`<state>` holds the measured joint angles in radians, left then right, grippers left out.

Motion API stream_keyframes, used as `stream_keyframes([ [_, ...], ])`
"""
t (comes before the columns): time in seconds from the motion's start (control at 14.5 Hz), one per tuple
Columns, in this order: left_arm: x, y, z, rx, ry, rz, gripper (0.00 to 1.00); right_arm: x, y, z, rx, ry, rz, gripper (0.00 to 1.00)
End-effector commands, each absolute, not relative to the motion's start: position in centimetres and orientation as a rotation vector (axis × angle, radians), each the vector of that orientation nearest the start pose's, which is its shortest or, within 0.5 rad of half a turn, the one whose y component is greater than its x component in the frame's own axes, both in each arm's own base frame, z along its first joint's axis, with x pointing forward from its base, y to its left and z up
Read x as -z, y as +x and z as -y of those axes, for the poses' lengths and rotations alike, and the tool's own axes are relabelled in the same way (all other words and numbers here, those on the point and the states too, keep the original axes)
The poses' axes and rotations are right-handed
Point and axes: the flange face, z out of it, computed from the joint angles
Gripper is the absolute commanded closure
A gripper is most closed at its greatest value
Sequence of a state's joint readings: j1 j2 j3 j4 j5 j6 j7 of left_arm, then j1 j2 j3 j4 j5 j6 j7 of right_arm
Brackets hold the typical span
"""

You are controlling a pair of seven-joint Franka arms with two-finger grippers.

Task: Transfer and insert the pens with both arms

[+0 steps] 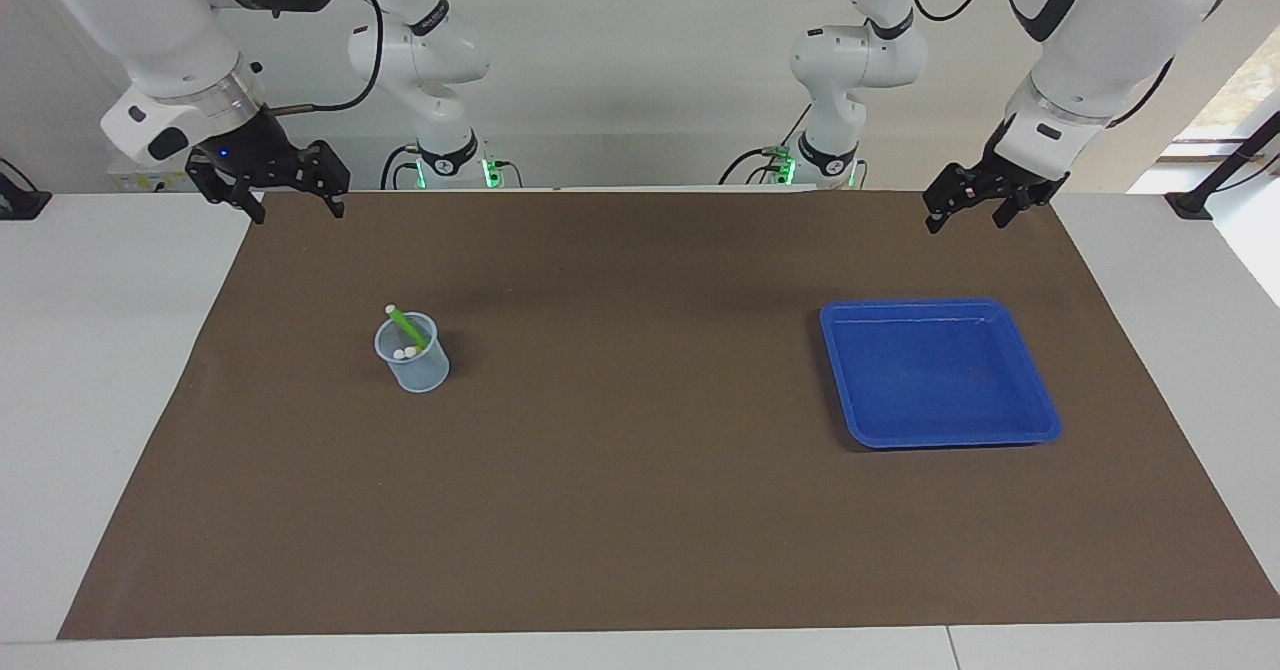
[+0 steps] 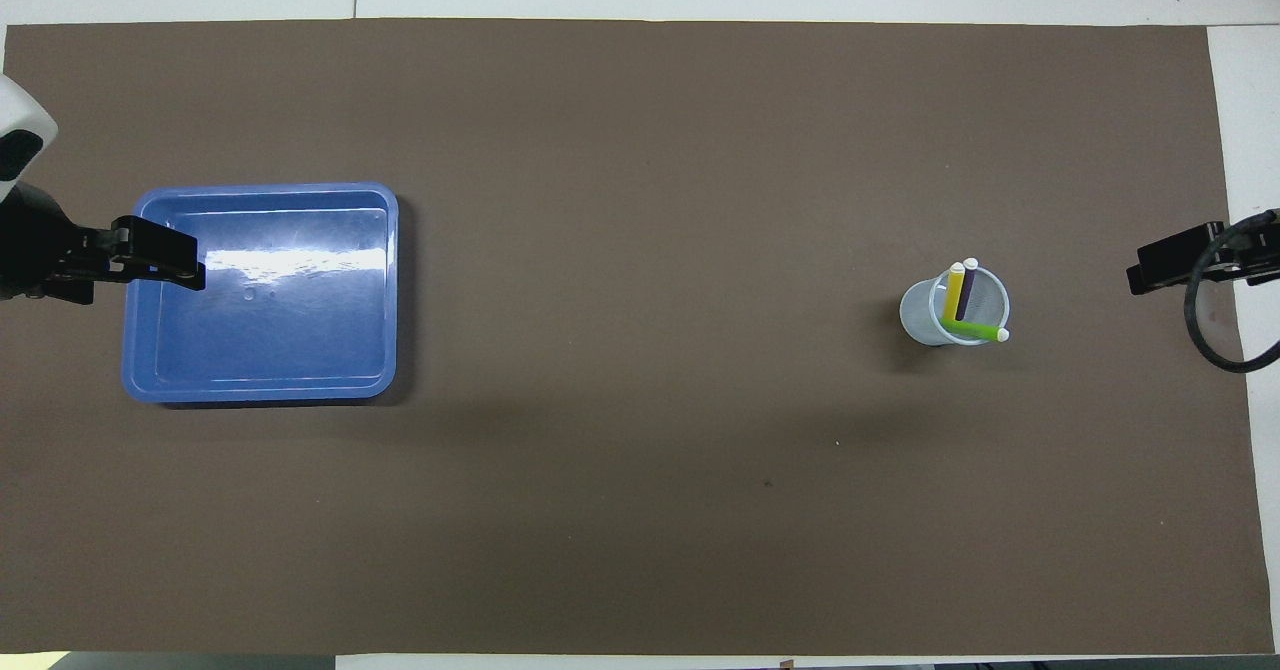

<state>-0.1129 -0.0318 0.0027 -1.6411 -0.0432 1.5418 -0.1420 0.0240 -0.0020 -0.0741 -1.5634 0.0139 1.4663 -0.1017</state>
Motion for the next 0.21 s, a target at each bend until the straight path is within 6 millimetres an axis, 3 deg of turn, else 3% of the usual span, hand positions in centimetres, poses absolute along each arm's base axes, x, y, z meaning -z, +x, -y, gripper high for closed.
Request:
stream_keyframes([
  [0.0,-60.92,53.66,6.25,-0.130,-3.186,0.043,0.00,-62.16,54.21,2.42,-0.127,-3.117,0.066,0.00],
  [0.14,-60.92,53.66,6.25,-0.130,-3.186,0.043,0.00,-62.16,54.21,2.42,-0.127,-3.117,0.066,0.00],
])
